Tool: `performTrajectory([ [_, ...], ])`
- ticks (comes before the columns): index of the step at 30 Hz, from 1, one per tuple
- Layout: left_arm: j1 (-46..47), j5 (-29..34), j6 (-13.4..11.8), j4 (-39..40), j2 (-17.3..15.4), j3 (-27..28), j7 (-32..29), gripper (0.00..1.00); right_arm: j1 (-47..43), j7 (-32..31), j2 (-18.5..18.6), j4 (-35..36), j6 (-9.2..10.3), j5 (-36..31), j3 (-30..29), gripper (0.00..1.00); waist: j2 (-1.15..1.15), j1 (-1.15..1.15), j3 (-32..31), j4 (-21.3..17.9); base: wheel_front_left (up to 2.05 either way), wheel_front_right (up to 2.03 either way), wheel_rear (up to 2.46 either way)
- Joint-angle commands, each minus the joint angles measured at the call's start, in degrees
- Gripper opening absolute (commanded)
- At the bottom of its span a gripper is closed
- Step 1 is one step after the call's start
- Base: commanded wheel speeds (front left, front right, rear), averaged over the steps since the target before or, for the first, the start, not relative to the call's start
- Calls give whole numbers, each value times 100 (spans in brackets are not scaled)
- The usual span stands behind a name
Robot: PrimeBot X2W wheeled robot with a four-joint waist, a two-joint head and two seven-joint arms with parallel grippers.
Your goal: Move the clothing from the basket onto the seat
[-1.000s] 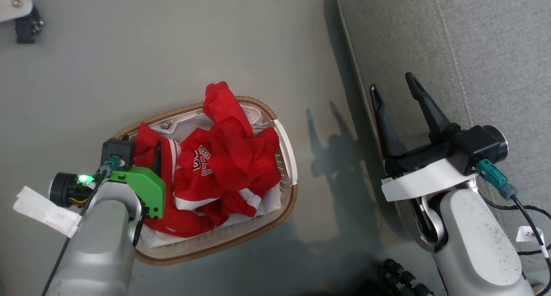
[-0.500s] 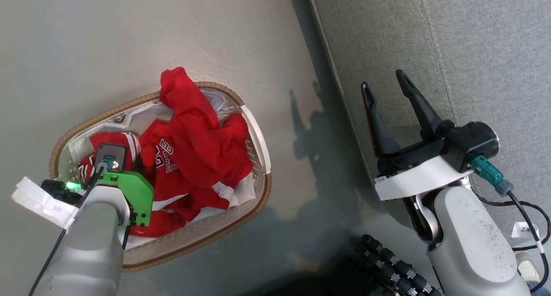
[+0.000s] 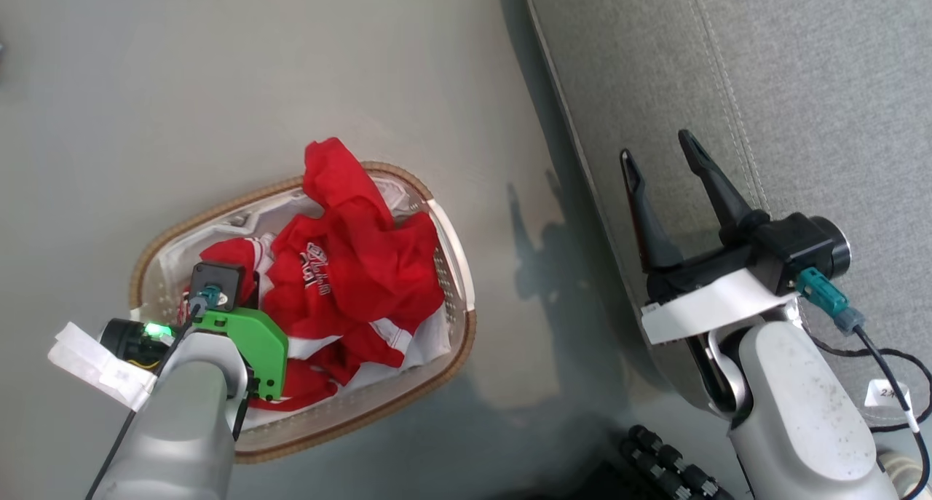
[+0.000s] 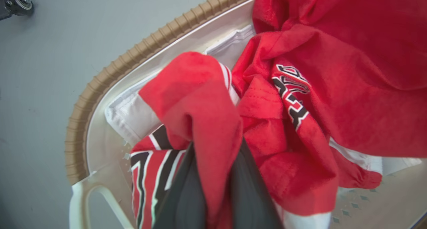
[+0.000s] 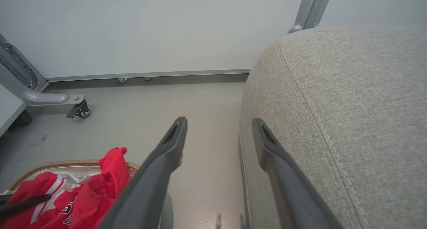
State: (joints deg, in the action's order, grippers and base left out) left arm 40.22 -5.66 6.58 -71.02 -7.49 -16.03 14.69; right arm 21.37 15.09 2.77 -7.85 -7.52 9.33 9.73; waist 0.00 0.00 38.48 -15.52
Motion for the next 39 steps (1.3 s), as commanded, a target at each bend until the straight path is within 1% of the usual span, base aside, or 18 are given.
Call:
performTrajectory([
  [1,-100,-9,34,57,17,-20,39,0,-124,12,21,-42,5,-54,-36,100,0,0,-319,200,0,0,0],
  [4,-190,-36,50,269,46,-87,63,0,-231,12,22,-104,6,-167,-93,100,0,0,-626,337,0,0,0],
  [7,-347,-121,83,776,88,-130,57,0,-370,12,23,-176,6,-282,-185,100,0,0,-993,489,0,0,0],
  [12,-611,-147,89,1554,44,-359,54,0,-642,12,24,-277,6,-391,-315,100,0,0,-1649,718,0,0,0],
  [14,-692,-161,93,1812,18,-577,53,0,-744,12,23,-319,6,-439,-364,100,0,0,-1943,801,0,0,0],
  [18,-723,-241,94,2211,-105,-1213,54,0,-995,12,25,-380,6,-485,-467,100,0,0,-2487,960,0,0,0],
  [25,-302,-597,89,2790,-382,-2220,55,0,-1445,12,24,-462,6,-582,-537,100,0,0,-3360,1158,0,0,0],
  [29,70,-815,89,3052,-493,-2588,55,0,-1678,12,24,-507,6,-617,-506,100,0,0,-3750,1222,0,0,0],
  [34,609,-1031,89,3257,-573,-2864,52,0,-1749,12,24,-486,6,-654,-451,100,0,0,-3896,1221,0,0,0],
  [39,1148,-1150,89,3325,-578,-3098,33,0,-1663,12,22,-483,6,-706,-362,100,0,0,-3961,1192,0,0,0],
])
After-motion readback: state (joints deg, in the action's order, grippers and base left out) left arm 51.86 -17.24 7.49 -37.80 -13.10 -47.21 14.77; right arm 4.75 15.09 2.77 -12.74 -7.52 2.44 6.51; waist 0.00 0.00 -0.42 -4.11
